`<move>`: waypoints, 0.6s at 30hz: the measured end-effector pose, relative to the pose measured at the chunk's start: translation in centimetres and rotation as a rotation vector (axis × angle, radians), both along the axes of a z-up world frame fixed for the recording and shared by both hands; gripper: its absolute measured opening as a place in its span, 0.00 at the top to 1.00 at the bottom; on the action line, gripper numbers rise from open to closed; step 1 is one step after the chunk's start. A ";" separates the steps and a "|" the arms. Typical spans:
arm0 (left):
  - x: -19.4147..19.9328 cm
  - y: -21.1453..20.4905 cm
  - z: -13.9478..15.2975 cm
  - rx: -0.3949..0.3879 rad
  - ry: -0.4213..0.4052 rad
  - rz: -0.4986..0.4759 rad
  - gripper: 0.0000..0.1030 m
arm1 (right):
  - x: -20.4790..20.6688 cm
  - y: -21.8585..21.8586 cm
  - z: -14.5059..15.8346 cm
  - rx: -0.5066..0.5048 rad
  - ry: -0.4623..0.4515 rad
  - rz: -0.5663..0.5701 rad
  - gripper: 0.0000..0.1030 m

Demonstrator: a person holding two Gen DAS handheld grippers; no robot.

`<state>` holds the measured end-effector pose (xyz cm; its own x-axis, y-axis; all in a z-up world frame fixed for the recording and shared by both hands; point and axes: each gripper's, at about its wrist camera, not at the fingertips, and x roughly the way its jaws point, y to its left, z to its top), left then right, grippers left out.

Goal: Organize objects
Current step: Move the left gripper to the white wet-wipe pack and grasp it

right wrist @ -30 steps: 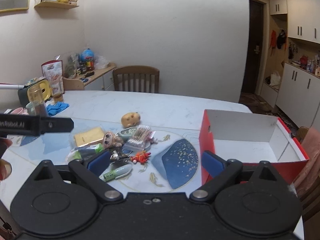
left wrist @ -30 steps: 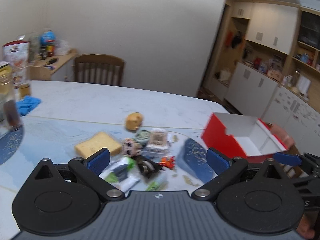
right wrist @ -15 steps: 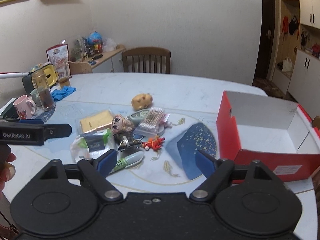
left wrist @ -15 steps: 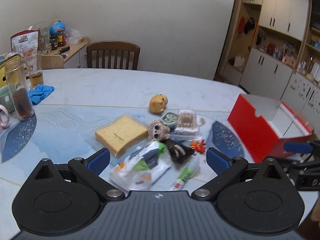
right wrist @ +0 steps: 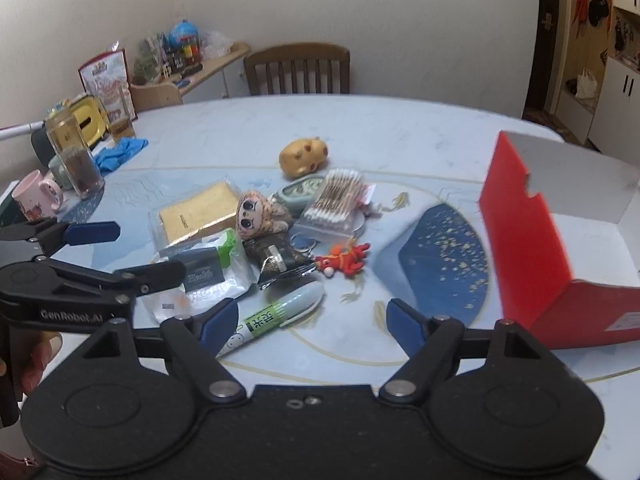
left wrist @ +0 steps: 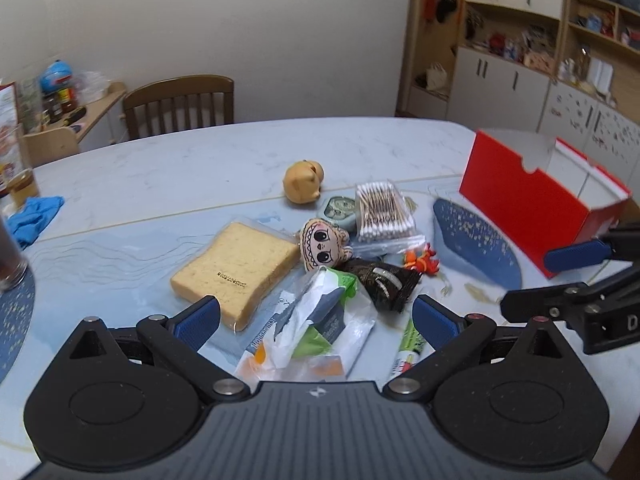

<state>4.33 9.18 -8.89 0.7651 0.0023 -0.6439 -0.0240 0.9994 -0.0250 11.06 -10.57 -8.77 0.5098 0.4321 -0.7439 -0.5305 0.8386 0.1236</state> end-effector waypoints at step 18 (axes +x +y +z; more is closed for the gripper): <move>3.9 0.5 -4.5 0.060 0.099 -0.168 0.11 | 5.5 4.3 -4.6 -0.058 0.192 -0.126 0.41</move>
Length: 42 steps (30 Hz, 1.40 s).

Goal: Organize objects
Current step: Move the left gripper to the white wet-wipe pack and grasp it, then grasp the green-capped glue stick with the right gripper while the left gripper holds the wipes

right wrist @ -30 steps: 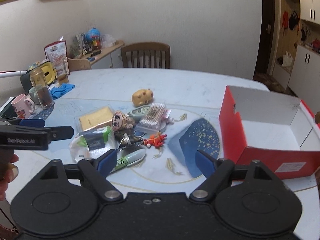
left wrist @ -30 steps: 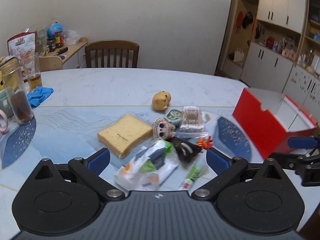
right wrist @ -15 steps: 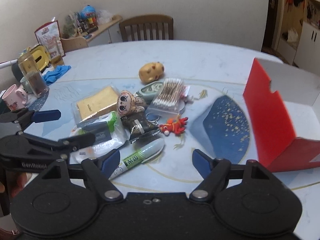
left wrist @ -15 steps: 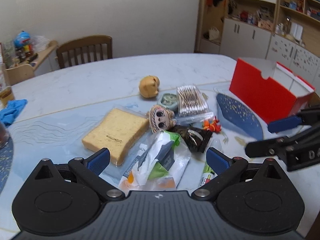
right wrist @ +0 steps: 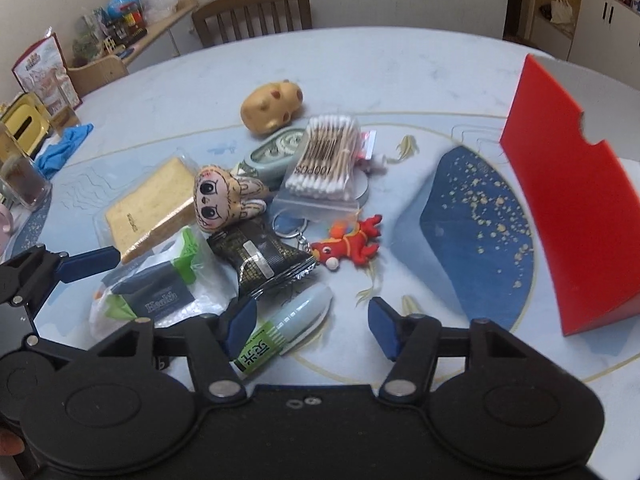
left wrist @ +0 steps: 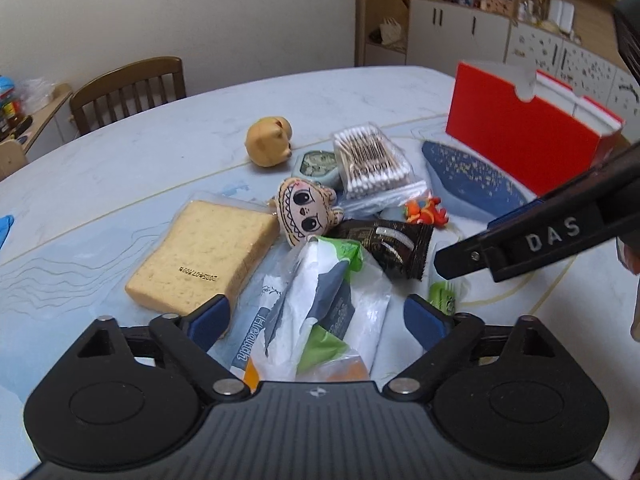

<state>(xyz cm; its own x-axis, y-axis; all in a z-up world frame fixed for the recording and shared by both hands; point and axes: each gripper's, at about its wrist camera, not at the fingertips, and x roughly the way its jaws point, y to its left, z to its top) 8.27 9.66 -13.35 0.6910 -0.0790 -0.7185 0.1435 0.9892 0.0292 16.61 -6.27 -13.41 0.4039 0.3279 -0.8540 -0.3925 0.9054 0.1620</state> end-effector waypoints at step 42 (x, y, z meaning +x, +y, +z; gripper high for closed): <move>-1.4 -0.3 1.8 -0.059 0.095 -0.031 0.60 | -3.0 -3.1 2.9 0.011 -0.028 -0.014 0.78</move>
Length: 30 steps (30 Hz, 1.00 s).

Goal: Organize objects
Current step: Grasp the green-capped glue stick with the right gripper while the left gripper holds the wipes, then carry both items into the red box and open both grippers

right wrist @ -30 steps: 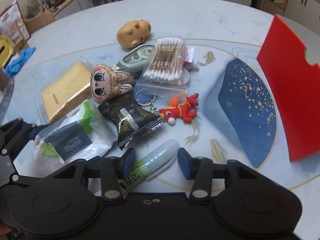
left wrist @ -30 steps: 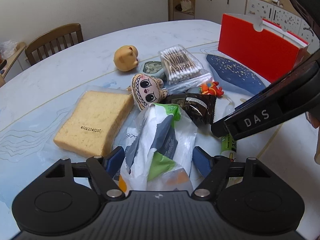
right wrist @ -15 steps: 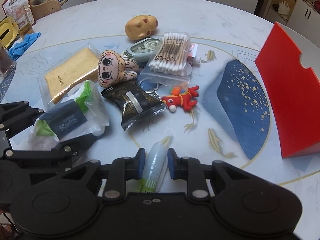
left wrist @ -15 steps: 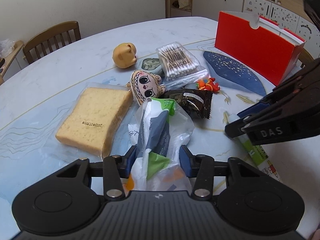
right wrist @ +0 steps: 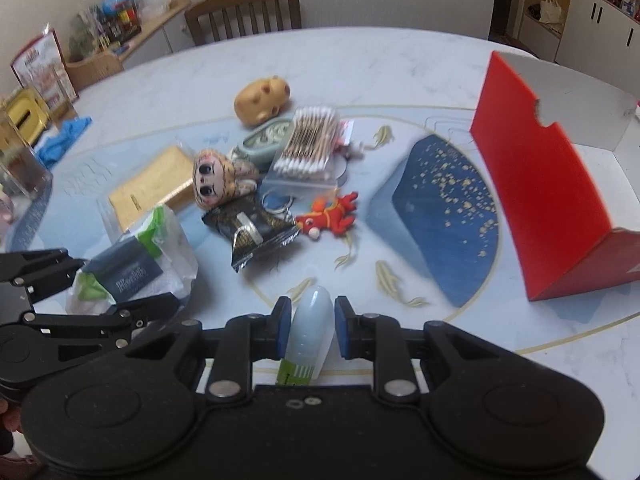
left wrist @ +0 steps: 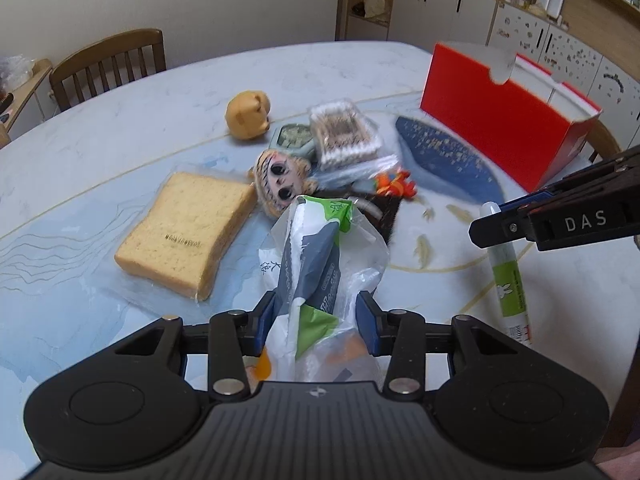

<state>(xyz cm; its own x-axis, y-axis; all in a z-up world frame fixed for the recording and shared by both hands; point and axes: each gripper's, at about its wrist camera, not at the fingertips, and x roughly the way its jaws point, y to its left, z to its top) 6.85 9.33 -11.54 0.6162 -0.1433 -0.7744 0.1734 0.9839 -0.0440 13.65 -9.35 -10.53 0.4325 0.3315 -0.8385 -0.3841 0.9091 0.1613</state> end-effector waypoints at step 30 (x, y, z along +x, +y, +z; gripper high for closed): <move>6.6 -16.0 10.3 0.038 -0.124 -0.085 0.60 | 8.6 -16.1 12.2 0.256 -0.211 0.003 0.80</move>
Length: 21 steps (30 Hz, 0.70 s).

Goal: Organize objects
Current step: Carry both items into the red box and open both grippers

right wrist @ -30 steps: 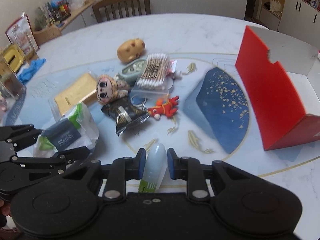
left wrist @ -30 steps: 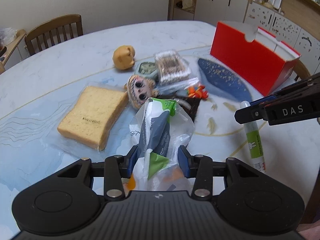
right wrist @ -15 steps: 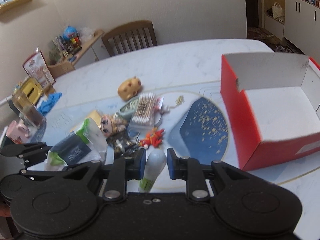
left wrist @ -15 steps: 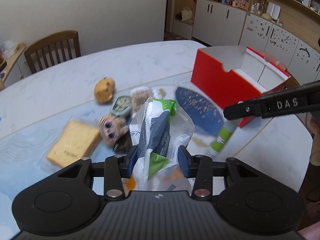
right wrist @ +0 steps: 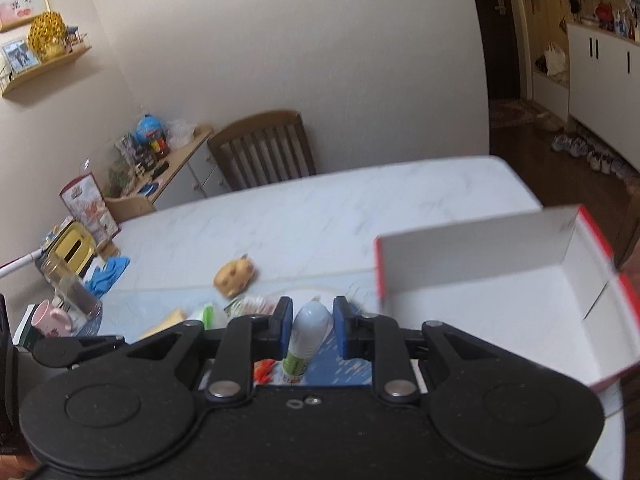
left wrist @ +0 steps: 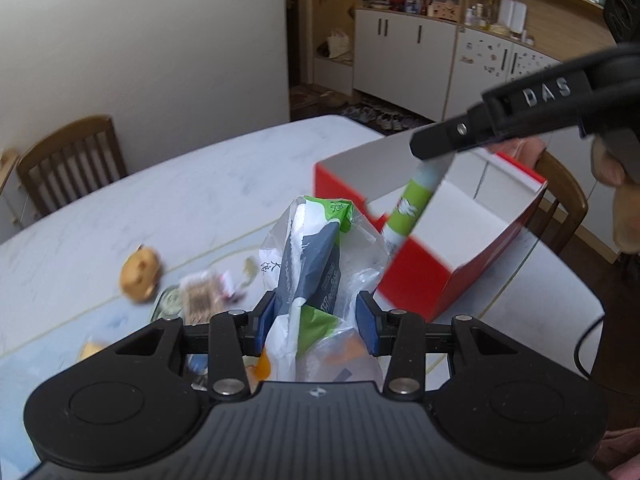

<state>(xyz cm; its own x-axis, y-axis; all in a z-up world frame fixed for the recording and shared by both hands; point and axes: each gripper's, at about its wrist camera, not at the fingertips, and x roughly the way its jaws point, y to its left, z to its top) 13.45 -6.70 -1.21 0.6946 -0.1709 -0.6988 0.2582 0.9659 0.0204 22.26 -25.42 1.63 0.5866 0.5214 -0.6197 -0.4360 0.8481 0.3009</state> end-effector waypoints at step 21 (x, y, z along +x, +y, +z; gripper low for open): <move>11.7 -12.8 -1.7 0.127 0.065 -0.195 0.60 | 6.7 -11.2 -4.8 -0.012 0.103 -0.253 0.80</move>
